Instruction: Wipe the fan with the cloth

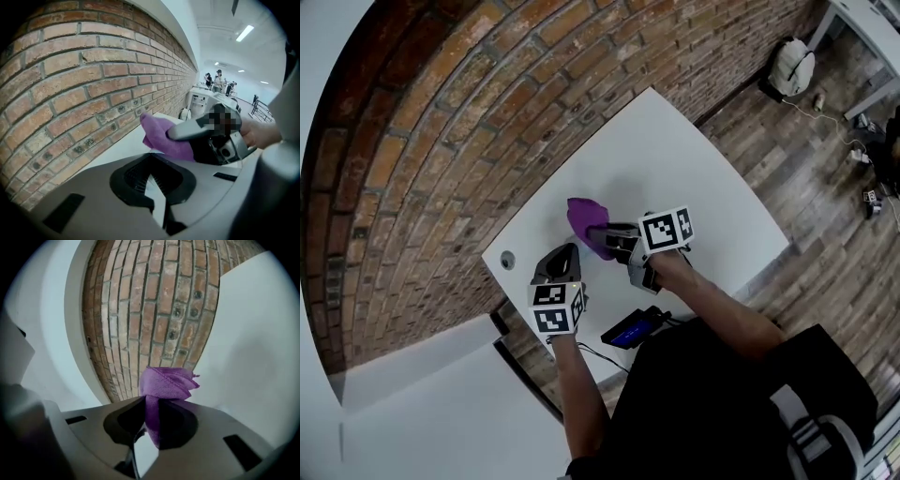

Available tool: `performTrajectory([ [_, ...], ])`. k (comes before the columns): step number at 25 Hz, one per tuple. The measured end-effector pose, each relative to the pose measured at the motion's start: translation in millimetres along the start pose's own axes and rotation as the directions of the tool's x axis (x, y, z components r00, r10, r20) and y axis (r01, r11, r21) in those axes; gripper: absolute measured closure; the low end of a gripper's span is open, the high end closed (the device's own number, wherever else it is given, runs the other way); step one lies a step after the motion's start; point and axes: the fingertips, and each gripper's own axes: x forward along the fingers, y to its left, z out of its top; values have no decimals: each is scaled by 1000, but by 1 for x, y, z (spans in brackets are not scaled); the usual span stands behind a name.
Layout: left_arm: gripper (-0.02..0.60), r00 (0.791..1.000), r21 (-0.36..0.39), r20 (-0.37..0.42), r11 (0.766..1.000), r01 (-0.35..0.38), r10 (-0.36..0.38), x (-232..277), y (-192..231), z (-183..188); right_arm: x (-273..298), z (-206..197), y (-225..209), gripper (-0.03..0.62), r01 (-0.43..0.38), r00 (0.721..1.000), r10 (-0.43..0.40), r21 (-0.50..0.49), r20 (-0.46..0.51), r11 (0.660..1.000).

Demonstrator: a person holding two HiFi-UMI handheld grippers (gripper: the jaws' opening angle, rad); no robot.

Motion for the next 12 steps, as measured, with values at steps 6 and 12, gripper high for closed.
performTrajectory([
  [6, 581, 1000, -24, 11, 1000, -6, 6, -2, 1, -3, -2, -29, -70, 533, 189, 982, -189, -11, -19, 982],
  [12, 581, 1000, -32, 16, 999, -5, 5, -1, 1, -2, -24, -12, -71, 533, 249, 969, -248, 25, -13, 968],
])
